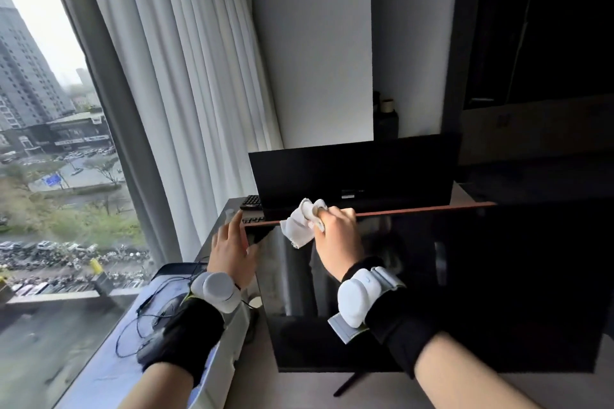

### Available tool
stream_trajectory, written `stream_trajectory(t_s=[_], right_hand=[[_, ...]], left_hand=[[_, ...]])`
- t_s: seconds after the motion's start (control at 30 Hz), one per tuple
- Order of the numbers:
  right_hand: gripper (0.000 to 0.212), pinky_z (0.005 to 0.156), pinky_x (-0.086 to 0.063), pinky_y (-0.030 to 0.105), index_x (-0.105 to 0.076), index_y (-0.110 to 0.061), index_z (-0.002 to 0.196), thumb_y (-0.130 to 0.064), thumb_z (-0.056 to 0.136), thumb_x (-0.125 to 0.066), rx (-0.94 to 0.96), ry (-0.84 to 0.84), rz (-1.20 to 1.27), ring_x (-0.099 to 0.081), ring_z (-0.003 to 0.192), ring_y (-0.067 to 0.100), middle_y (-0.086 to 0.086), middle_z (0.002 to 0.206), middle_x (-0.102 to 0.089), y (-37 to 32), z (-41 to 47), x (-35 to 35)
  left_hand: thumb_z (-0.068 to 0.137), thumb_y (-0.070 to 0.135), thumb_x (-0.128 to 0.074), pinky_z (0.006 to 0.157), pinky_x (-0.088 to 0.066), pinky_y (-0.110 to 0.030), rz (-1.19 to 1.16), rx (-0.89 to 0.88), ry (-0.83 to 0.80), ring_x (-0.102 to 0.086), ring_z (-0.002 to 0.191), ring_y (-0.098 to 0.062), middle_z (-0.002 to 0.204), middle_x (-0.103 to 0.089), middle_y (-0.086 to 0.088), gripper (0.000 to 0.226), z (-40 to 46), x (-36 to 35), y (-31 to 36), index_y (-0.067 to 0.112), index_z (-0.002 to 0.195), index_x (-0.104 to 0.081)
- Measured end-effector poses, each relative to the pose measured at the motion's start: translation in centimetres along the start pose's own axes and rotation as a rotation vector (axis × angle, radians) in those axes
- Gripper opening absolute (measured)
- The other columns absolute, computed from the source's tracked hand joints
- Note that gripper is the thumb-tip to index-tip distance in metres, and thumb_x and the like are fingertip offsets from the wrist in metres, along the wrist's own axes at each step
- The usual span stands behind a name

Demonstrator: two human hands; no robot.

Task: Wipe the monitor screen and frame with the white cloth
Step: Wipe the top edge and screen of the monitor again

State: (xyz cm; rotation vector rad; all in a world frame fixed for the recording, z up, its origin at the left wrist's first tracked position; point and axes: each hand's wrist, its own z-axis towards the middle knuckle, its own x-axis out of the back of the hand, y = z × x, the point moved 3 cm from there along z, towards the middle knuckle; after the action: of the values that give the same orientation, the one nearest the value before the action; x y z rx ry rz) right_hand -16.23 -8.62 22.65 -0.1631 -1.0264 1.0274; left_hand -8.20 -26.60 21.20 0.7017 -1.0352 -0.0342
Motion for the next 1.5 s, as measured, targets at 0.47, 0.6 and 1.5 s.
stream_trajectory(t_s=[0.47,0.6,1.5], right_hand=[[0.034,0.096,-0.032,0.038,-0.053,-0.004,0.123,-0.021,0.1,-0.034,0.008,-0.275,0.007,-0.042,0.113,0.034,0.019,0.118,-0.055,-4.2,0.7,-3.7],[0.034,0.095,-0.03,0.035,-0.052,-0.001,0.126,-0.014,0.099,-0.037,0.038,-0.229,0.009,-0.045,0.111,0.035,0.02,0.117,-0.057,0.2,0.2,0.9],[0.068,0.093,-0.041,0.048,-0.036,-0.021,0.144,-0.015,0.082,-0.064,0.525,-0.23,-0.413,-0.022,0.142,0.02,0.002,0.151,-0.038,6.0,-4.4,1.8]], left_hand=[[0.081,0.002,-0.054,0.087,-0.048,-0.045,-0.1,-0.061,-0.114,-0.059,0.103,-0.035,0.138,-0.046,-0.016,0.087,-1.3,0.2,1.2,0.024,0.15,-0.005],[0.08,0.002,-0.057,0.097,-0.042,-0.044,-0.05,-0.073,-0.083,-0.047,0.123,-0.034,0.146,-0.033,-0.018,0.09,-1.7,0.1,1.1,0.023,0.15,-0.004],[0.072,-0.014,-0.042,0.1,-0.025,-0.017,0.064,-0.144,-0.067,-0.042,0.131,-0.021,0.139,-0.05,-0.005,0.067,-0.1,0.3,3.3,0.016,0.13,-0.054]])
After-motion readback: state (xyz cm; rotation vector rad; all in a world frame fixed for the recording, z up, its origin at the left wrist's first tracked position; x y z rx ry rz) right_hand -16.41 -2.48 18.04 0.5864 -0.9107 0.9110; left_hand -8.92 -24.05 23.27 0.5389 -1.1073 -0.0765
